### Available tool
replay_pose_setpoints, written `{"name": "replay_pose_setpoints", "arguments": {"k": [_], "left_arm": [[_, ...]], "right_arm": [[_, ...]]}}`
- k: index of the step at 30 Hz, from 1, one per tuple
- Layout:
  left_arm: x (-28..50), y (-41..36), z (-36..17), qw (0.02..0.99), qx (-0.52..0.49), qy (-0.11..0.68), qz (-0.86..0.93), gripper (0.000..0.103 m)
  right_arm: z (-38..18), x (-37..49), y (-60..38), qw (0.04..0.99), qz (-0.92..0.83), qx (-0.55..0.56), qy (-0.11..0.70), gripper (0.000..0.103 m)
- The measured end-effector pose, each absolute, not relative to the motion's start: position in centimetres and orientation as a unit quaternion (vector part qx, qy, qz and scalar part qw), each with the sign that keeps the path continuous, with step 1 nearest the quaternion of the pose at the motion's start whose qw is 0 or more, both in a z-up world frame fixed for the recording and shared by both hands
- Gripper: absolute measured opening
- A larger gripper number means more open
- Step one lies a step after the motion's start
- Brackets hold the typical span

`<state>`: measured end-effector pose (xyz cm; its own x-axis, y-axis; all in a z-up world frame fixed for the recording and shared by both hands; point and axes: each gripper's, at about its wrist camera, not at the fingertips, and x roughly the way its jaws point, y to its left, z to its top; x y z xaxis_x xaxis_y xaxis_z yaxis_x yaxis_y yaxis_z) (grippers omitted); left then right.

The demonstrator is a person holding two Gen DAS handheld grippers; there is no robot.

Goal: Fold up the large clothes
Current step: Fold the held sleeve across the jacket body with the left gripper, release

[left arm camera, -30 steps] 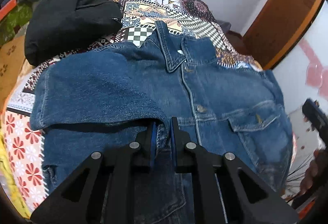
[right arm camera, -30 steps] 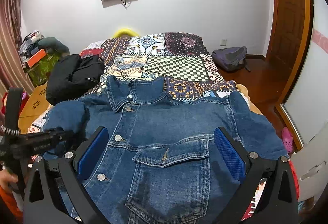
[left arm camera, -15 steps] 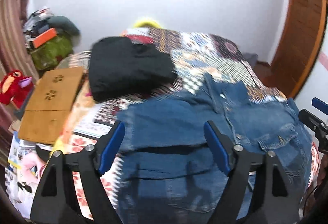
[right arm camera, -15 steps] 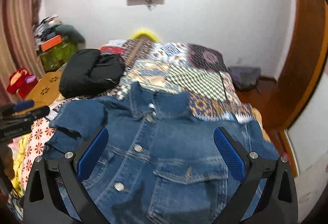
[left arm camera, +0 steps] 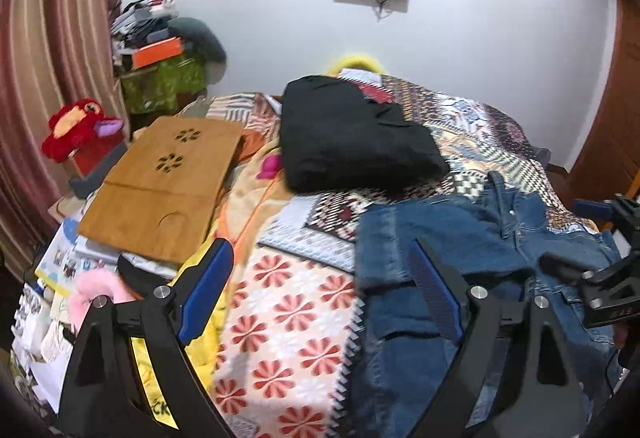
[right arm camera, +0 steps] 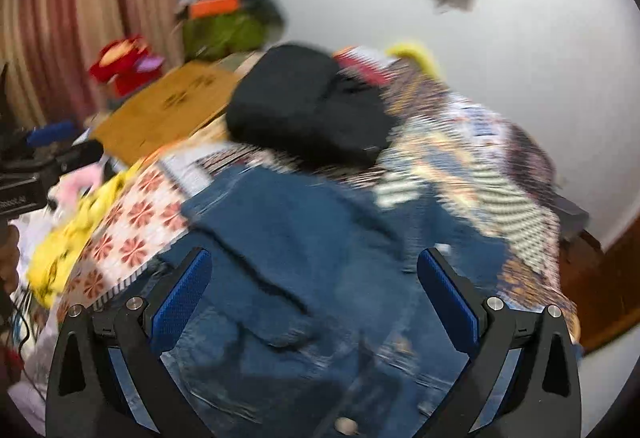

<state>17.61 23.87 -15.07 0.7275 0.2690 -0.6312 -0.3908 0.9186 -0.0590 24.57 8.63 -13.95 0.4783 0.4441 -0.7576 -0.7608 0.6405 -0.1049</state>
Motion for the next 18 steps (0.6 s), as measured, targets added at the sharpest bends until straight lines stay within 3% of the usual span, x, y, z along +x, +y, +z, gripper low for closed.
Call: {"name": "replay_pose_setpoints", "arguments": {"k": [3, 13, 15, 17, 18], "left_arm": [[16.5, 25.1, -16.0, 0.92, -0.103, 0.327, 0.189, 0.094], [15.7, 26.9, -19.9, 0.898, -0.138, 0.379, 0.176, 0.095], [15.7, 26.9, -20.7, 0.895, -0.145, 0.385, 0.169, 0.095], [15.9, 26.7, -21.2, 0.892, -0.145, 0.395, 0.168, 0.095], [16.0, 26.6, -21.4, 0.89, -0.143, 0.399, 0.168, 0.095]], "right_arm": [[-15.8, 24.6, 11.3, 0.809, 0.372, -0.251, 0.38, 0.102], [-20.0, 24.3, 16.6, 0.775, 0.376, -0.354, 0.365, 0.1], [-20.7, 24.7, 17.2, 0.771, 0.374, -0.359, 0.371, 0.096], [-21.4, 25.0, 17.7, 0.764, 0.372, -0.364, 0.381, 0.082], [-21.7, 25.2, 17.9, 0.762, 0.369, -0.369, 0.384, 0.081]]}}
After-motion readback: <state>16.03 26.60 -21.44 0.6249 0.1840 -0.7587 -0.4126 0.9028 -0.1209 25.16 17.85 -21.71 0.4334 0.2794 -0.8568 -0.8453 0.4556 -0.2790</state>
